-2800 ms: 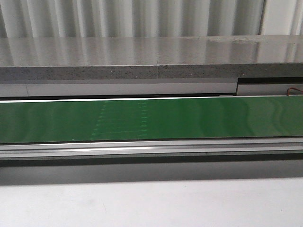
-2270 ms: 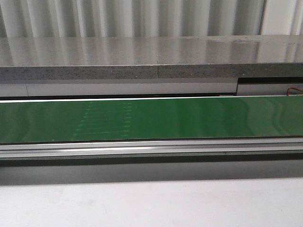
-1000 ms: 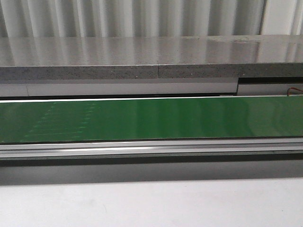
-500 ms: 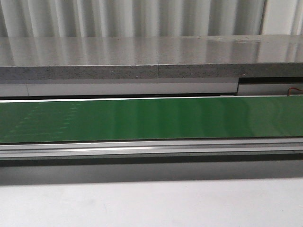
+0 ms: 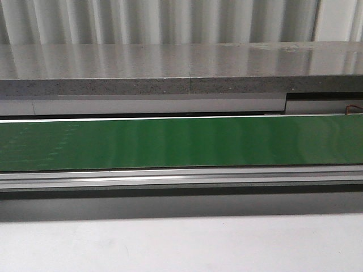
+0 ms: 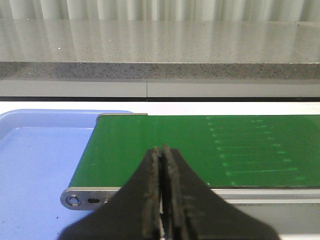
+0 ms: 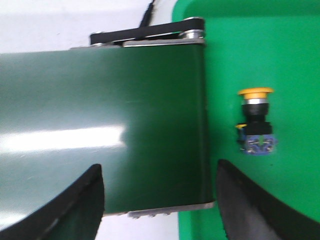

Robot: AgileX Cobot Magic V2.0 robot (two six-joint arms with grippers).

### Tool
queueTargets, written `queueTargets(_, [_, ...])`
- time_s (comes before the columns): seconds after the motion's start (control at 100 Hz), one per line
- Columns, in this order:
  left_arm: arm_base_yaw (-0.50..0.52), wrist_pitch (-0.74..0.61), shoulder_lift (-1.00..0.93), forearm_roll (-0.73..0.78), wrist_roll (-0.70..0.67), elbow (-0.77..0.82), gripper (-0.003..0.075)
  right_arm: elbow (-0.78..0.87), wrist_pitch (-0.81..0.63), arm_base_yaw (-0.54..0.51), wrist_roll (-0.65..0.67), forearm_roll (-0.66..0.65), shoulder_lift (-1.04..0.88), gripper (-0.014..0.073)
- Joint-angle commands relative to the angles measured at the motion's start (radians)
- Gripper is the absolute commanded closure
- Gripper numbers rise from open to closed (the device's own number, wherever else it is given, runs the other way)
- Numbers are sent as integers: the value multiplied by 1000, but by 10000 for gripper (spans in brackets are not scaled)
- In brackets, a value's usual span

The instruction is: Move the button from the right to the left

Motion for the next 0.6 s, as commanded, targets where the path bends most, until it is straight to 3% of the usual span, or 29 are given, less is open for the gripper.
queueTargets(0.0, [-8, -76, -34, -1, -4, 39, 741, -66, -18, -67, -6, -26, 6, 105])
queueTargets(0.31, [-8, -76, -34, -1, -4, 39, 741, -108, -40, -283, -8, -34, 145, 105])
queueTargets(0.59, [-8, -76, -34, -1, -4, 39, 741, -108, -8, -304, -179, -36, 291, 105])
